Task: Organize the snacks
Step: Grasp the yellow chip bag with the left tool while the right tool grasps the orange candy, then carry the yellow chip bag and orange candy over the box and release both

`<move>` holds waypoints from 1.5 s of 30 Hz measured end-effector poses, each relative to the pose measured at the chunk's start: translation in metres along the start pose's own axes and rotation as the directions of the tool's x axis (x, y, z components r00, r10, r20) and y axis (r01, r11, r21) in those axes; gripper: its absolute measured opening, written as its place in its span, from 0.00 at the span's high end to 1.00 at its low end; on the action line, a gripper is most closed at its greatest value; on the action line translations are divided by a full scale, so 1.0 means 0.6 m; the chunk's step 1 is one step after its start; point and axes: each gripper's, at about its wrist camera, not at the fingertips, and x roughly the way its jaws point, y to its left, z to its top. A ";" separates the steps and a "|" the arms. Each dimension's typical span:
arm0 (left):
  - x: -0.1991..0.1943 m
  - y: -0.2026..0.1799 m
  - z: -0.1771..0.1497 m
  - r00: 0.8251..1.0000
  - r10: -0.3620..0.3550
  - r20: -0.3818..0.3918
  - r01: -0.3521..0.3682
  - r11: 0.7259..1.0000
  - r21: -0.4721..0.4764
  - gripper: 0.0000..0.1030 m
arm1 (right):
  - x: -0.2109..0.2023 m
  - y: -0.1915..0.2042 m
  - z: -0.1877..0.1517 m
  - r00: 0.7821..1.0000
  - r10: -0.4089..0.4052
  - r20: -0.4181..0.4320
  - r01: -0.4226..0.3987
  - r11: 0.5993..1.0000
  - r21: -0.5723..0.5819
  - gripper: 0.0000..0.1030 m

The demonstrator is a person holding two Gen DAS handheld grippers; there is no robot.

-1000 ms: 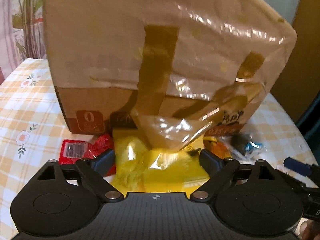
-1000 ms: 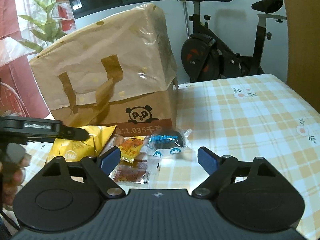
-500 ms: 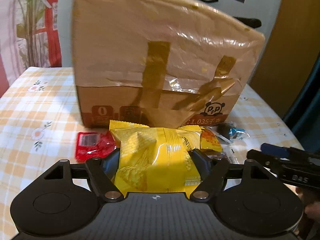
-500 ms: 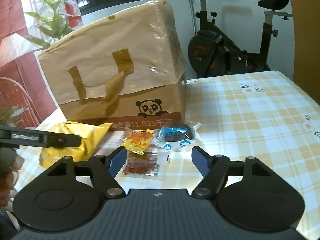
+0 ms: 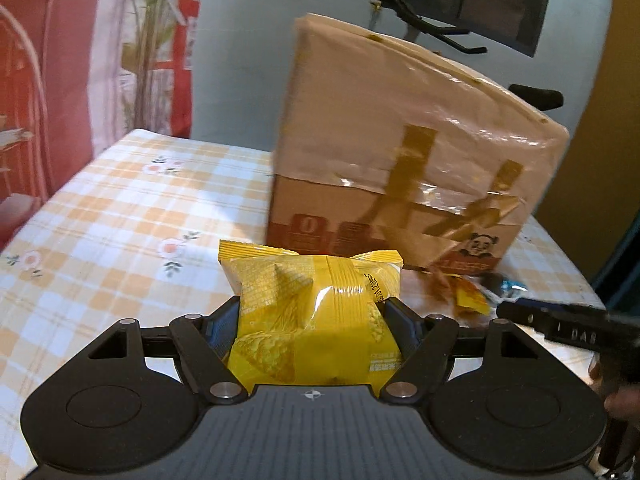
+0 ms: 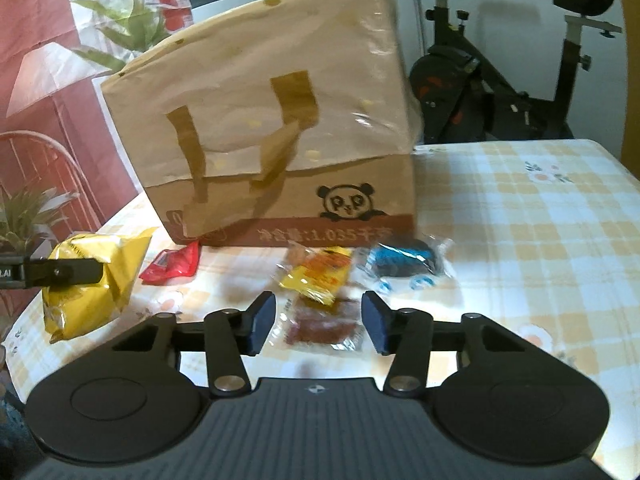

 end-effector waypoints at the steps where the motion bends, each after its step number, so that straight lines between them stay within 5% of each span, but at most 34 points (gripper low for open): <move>1: 0.001 0.003 -0.001 1.000 0.004 -0.002 -0.004 1.000 0.001 0.25 | 0.009 0.005 0.006 1.000 0.004 -0.004 -0.004 1.000 -0.006 0.53; 13: -0.001 0.039 -0.008 1.000 0.008 0.015 -0.008 0.999 -0.033 0.25 | 0.107 0.000 0.051 0.993 -0.089 -0.078 0.098 0.988 0.121 0.53; 22: 0.007 0.042 -0.020 1.000 0.004 -0.011 -0.004 0.999 -0.046 0.25 | 0.132 0.015 0.042 0.972 -0.205 -0.118 0.208 0.978 0.011 0.53; 25: 0.008 0.040 -0.023 1.000 -0.002 -0.022 0.001 0.999 -0.049 0.25 | 0.120 0.026 0.024 0.969 -0.223 -0.101 0.221 0.975 -0.034 0.62; 34: 0.011 0.032 -0.034 0.999 -0.005 -0.051 0.002 0.999 -0.049 0.25 | 0.048 0.037 -0.054 0.981 -0.194 -0.006 0.193 0.977 -0.086 0.65; 45: 0.007 0.025 -0.038 0.998 -0.006 -0.057 0.004 1.000 -0.029 0.25 | 0.057 0.088 -0.061 0.990 -0.144 -0.009 0.136 0.955 -0.263 0.65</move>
